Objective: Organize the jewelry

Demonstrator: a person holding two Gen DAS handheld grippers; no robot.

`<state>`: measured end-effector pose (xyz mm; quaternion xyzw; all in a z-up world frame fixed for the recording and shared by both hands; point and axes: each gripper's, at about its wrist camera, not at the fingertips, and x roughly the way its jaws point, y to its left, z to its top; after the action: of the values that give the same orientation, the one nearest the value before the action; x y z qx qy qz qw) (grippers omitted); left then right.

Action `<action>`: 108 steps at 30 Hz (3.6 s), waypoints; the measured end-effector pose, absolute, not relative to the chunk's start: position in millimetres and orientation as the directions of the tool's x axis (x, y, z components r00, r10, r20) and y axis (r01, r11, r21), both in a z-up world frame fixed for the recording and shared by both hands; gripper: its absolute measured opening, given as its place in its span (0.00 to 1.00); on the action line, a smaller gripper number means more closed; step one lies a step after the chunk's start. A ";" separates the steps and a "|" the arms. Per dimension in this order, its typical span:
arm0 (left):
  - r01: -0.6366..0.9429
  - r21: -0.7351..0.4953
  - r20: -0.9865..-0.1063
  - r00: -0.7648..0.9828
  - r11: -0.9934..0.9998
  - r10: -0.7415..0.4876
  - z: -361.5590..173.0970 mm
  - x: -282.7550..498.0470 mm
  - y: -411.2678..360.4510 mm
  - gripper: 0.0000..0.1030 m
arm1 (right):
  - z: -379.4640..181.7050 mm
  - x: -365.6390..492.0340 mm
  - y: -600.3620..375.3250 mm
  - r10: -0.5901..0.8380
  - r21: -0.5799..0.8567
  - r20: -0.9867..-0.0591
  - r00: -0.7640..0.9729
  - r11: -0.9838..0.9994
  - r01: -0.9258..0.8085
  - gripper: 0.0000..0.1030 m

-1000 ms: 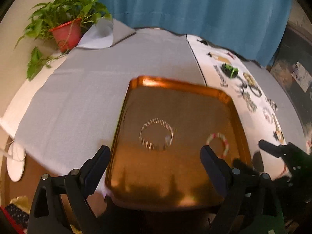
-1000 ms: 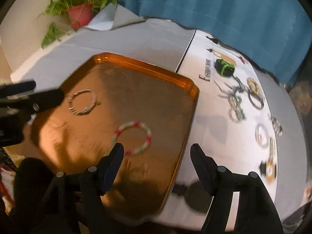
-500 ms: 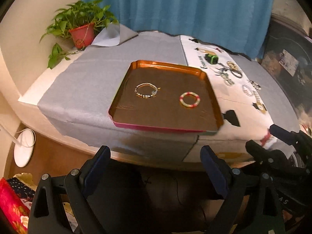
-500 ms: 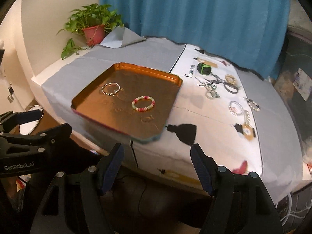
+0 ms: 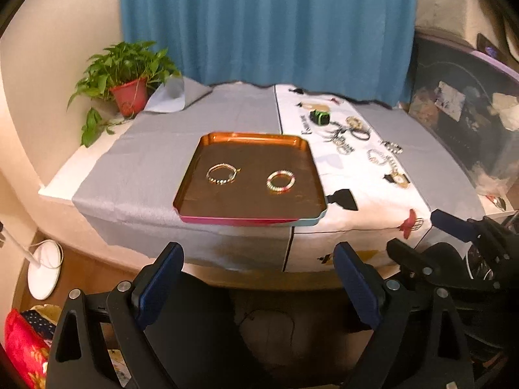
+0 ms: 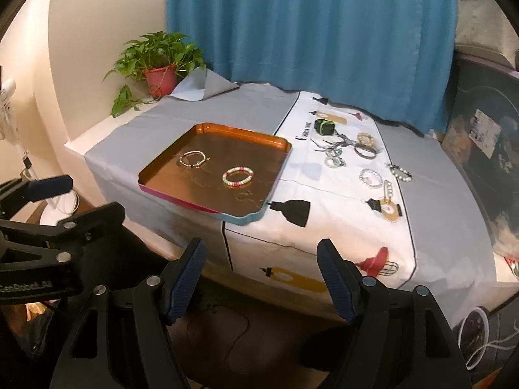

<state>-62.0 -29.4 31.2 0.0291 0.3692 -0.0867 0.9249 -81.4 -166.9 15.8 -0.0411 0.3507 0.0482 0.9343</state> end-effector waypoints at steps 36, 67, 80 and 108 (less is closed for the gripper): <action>0.236 0.042 -0.763 0.635 0.971 -0.121 6.4 -38.0 -70.2 0.90 | -16.0 -71.9 -209.7 0.057 0.040 -0.699 0.713 0.998 -0.041 0.70; 0.366 -0.029 -0.814 0.532 0.930 -0.234 -8.5 209.2 -234.0 0.90 | -49.9 122.8 -402.6 -0.012 0.138 -0.731 0.683 0.977 0.164 0.70; 0.346 -0.134 -0.918 0.311 0.929 -0.248 -83.5 311.0 -257.7 0.52 | -97.4 227.8 -406.1 -0.031 0.007 -0.808 0.588 0.998 0.062 0.62; 0.531 -0.221 -0.734 0.462 0.818 -0.498 61.0 164.1 -182.9 0.04 | 23.3 102.8 -335.6 0.031 0.018 -0.645 0.764 1.000 -0.025 0.07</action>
<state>164.1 -182.9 61.0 0.0195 0.4224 -0.3009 0.8548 102.8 -335.6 23.3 0.0044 0.3433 0.0148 0.9391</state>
